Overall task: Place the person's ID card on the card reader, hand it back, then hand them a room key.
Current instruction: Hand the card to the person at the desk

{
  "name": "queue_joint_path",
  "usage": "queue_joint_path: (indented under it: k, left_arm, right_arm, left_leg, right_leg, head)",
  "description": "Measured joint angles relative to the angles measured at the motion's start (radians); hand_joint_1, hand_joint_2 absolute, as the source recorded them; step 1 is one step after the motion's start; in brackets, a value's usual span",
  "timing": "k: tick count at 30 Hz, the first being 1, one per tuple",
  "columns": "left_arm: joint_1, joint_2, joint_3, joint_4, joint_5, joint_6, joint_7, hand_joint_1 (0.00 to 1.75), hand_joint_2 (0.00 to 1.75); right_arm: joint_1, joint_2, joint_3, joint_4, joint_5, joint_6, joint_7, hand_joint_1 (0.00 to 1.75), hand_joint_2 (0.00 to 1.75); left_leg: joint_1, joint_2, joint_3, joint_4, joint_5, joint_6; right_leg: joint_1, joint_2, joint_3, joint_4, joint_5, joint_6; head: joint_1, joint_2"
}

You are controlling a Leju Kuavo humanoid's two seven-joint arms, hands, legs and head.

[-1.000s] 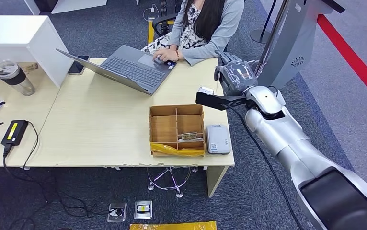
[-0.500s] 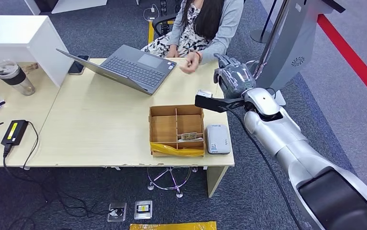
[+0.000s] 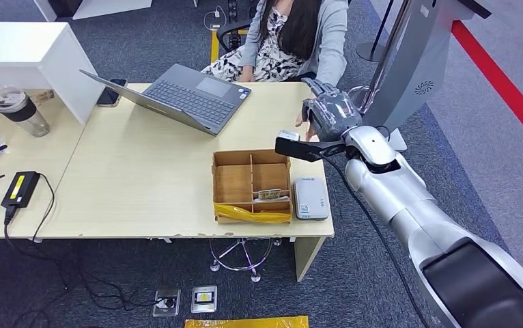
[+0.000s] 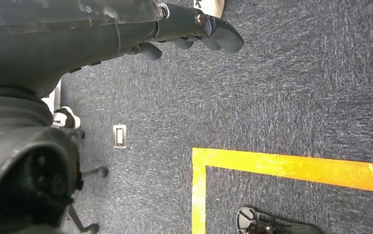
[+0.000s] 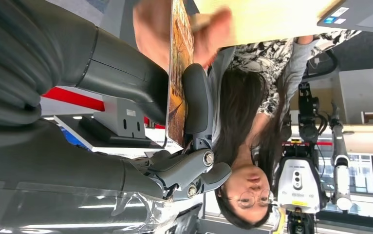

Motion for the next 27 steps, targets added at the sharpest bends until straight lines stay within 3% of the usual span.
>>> queue_joint_path:
  k: [5,6,7,9,10,11,27]
  left_arm:
    - [0.000,-0.004,-0.006,0.000,0.001,-0.013,0.002,0.00,0.00]
    - [0.000,-0.004,-0.007,0.000,0.002,-0.012,0.002,0.00,0.00]
    - [0.000,-0.004,-0.007,0.000,0.004,-0.010,0.002,0.00,0.00]
    - [0.000,-0.004,-0.007,0.000,0.008,-0.006,0.002,0.00,0.00]
    - [0.000,-0.004,-0.007,0.000,0.009,-0.008,0.002,0.00,0.00]
    - [0.000,-0.004,-0.007,0.000,0.009,-0.011,0.002,0.00,0.00]
    - [0.001,-0.001,-0.007,0.000,0.022,-0.021,0.004,0.00,0.00]
  right_arm:
    - [0.000,0.013,0.000,0.011,0.020,-0.002,0.000,1.75,1.75]
    - [0.000,0.014,0.000,0.013,0.025,-0.003,0.001,1.43,1.75]
    - [0.000,0.014,0.000,0.014,0.028,-0.003,0.002,0.99,1.75]
    - [0.000,0.014,0.000,0.016,0.036,-0.003,0.002,0.12,0.87]
    - [0.000,0.014,0.000,0.016,0.040,-0.001,0.002,0.00,0.44]
    - [0.000,0.014,0.000,0.017,0.045,0.005,0.002,0.00,0.00]
    - [0.017,-0.009,-0.010,-0.061,0.055,0.069,0.012,0.00,0.00]
  left_leg:
    - [0.000,0.000,0.000,0.000,0.000,0.000]
    - [0.000,0.000,0.000,0.000,0.000,0.000]
    - [0.000,0.000,0.000,0.000,0.000,0.000]
    - [0.000,0.000,0.000,0.000,0.000,0.000]
    - [0.000,0.000,0.000,0.000,0.000,0.000]
    - [0.000,0.000,0.000,0.000,0.000,0.000]
    - [0.000,0.000,0.000,0.000,0.000,0.000]
  right_leg:
    - [0.000,0.000,0.000,0.000,0.000,0.000]
    - [0.000,0.000,0.000,0.000,0.000,0.000]
    - [0.000,0.000,0.000,0.000,0.000,0.000]
    - [0.000,0.000,0.000,0.000,0.000,0.000]
    - [0.000,0.000,0.000,0.000,0.000,0.000]
    - [0.000,0.000,0.000,0.000,0.000,0.000]
    - [0.000,0.000,0.000,0.000,0.000,0.000]
  head:
    - [0.000,0.000]
    - [0.000,0.000]
    - [0.000,0.000]
    - [0.000,0.000]
    - [0.000,0.000]
    - [0.000,0.000]
    - [0.000,0.000]
